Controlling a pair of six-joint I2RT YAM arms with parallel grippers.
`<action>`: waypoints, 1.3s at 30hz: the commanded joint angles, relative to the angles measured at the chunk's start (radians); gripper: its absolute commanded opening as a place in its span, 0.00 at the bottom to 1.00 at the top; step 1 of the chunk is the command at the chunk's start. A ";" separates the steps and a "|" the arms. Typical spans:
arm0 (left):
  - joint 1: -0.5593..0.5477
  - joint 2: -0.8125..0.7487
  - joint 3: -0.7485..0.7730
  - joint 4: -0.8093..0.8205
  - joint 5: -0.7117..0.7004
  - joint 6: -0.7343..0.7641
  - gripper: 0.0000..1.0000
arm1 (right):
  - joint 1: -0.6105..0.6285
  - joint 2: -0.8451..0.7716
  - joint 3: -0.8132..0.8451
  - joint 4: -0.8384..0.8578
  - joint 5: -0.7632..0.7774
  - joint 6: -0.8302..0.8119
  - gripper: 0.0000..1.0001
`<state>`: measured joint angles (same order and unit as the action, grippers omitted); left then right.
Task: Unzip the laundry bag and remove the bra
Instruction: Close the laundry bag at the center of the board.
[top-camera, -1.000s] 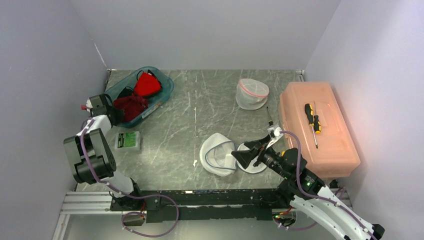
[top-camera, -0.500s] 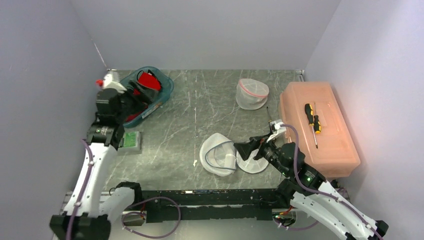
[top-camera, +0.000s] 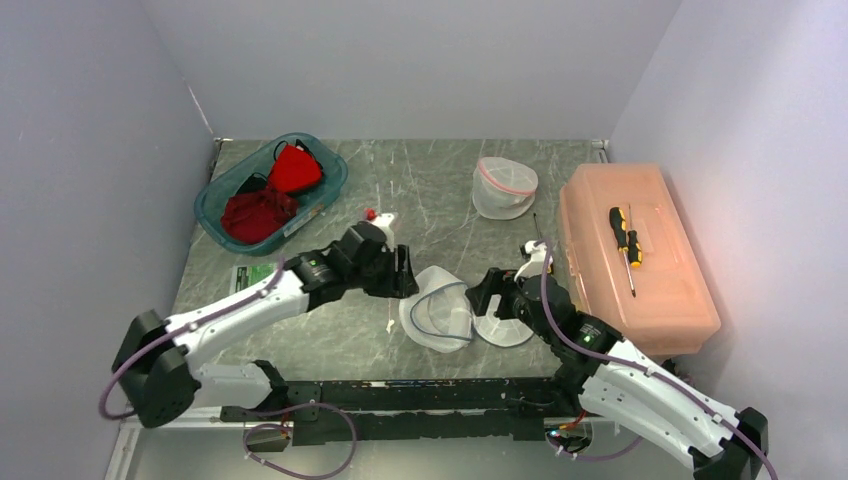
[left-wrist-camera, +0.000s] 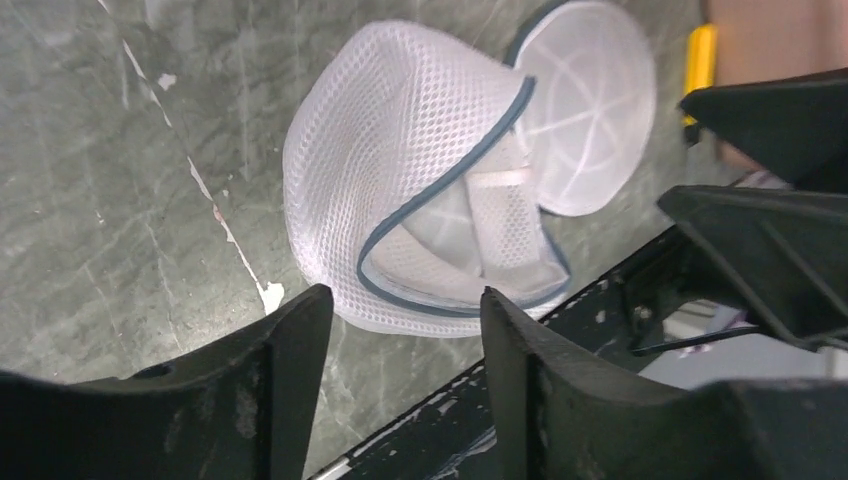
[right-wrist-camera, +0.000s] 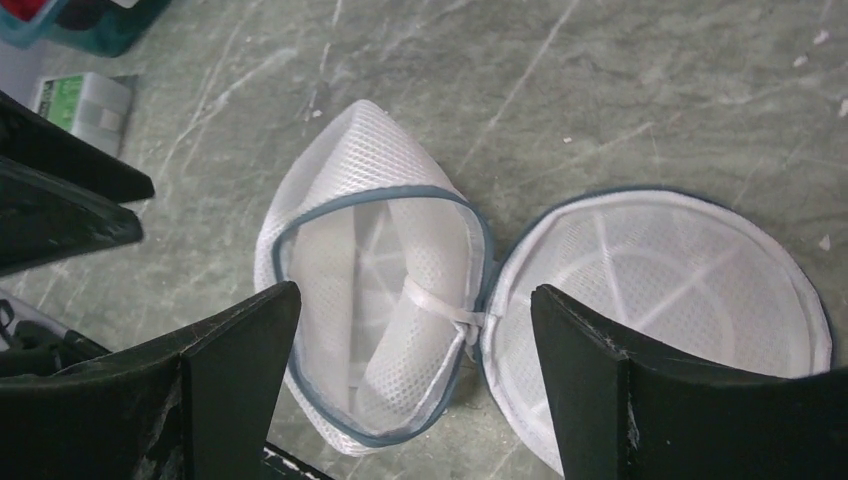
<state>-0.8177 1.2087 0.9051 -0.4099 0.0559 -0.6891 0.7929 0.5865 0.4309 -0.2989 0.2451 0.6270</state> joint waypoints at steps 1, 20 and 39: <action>-0.062 0.112 0.025 0.063 -0.053 0.045 0.59 | 0.002 -0.004 -0.021 -0.014 0.049 0.060 0.88; -0.092 0.380 0.037 0.123 -0.229 0.060 0.34 | 0.003 -0.026 -0.064 -0.004 0.049 0.103 0.85; -0.062 0.149 -0.117 0.103 -0.441 -0.029 0.03 | -0.047 0.041 -0.037 -0.116 0.253 0.207 0.83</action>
<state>-0.8810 1.3743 0.8005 -0.3145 -0.3401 -0.7006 0.7773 0.6327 0.3691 -0.3935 0.4484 0.7788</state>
